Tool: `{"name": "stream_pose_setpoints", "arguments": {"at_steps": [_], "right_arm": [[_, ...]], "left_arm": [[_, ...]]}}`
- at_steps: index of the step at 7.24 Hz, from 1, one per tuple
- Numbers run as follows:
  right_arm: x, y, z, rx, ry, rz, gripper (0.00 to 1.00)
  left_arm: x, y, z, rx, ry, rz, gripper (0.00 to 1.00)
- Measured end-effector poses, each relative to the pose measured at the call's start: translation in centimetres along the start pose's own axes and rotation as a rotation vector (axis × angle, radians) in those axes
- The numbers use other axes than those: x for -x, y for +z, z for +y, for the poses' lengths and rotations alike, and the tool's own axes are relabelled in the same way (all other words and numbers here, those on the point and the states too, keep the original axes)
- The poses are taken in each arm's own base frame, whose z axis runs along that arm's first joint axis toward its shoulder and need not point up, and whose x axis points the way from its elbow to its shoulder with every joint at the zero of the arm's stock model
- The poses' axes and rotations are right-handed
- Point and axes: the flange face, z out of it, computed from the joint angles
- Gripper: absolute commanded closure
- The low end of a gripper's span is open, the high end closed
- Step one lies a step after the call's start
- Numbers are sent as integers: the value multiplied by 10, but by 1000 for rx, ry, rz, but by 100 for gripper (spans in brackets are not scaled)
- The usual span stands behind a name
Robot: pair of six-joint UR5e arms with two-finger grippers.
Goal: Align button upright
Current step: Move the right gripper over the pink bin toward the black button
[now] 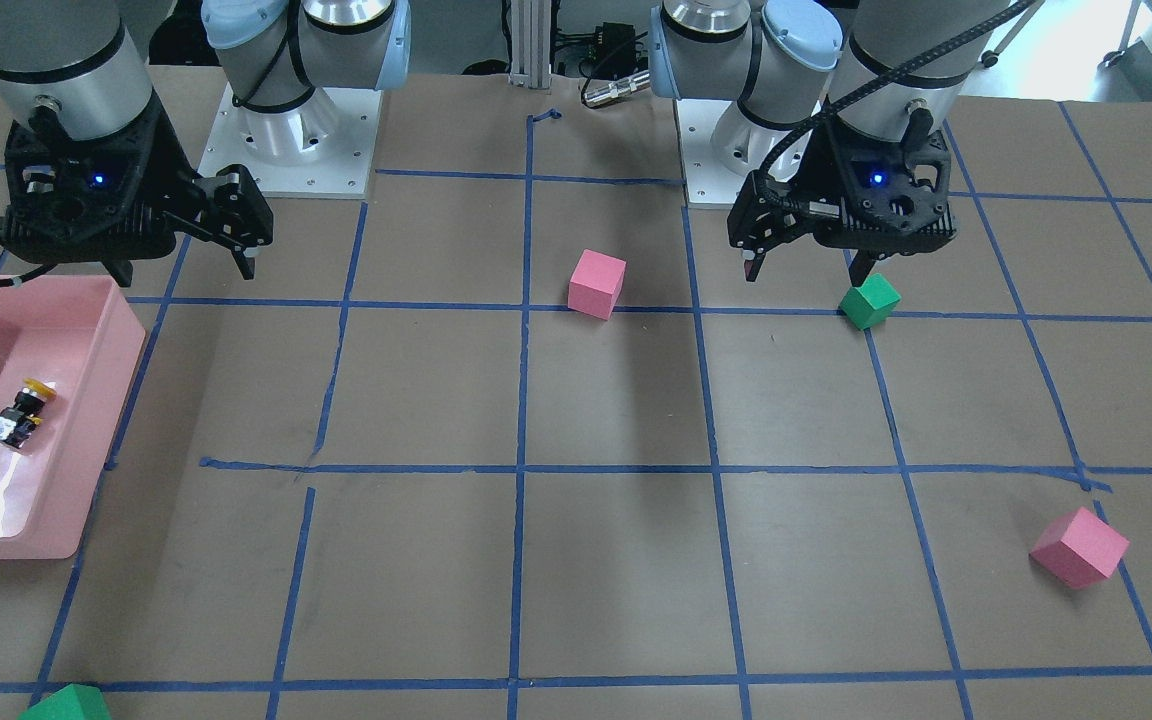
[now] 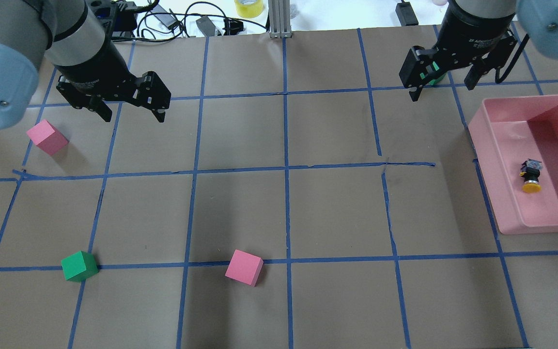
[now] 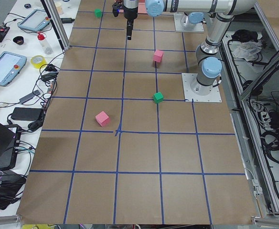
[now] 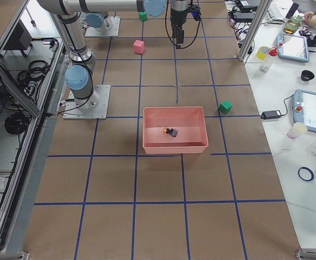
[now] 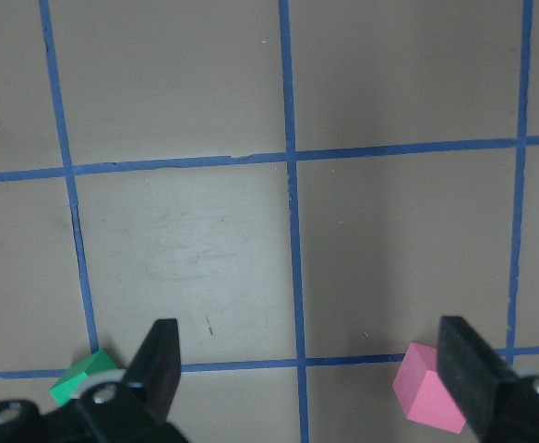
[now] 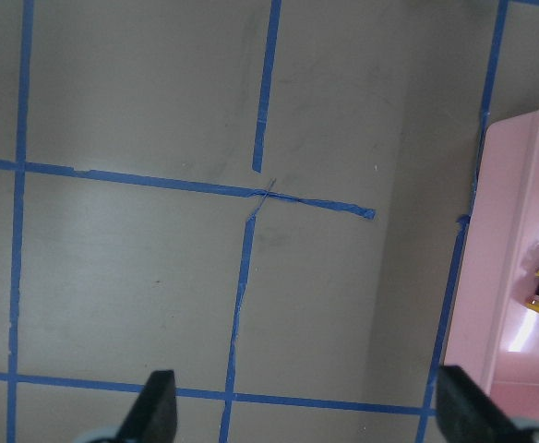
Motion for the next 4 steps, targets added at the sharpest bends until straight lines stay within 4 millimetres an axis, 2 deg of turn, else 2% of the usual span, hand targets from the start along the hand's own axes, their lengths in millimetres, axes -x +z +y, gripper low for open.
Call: {"name": "stream_pose_setpoints", "arguments": {"at_steps": [4], "right_arm": [[4, -1, 1, 1, 103, -25, 0]], "left_arm": [[0, 0, 0, 0, -1, 0, 0]]}}
